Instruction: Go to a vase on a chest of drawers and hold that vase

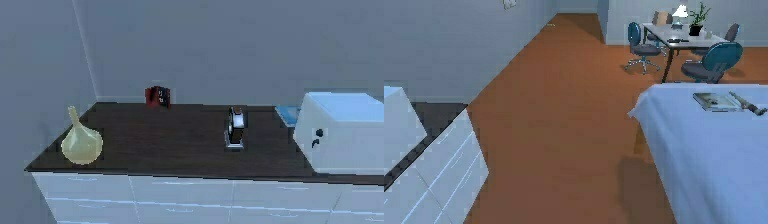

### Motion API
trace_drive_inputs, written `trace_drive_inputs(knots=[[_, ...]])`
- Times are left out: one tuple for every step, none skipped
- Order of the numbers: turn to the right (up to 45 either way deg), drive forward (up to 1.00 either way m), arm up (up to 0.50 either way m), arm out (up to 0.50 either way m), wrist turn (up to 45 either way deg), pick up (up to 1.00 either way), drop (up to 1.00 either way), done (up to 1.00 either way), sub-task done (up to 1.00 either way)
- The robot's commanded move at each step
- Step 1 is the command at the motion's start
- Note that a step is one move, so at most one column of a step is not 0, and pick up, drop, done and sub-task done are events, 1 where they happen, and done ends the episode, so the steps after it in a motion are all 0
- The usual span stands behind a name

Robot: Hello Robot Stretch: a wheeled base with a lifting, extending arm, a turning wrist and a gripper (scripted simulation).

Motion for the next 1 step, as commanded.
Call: trace_drive_inputs(knots=[[0.0, 0.05, 0.0, 0.0, 0.0, 0.0, 0.0, 0.0, 0.0]])
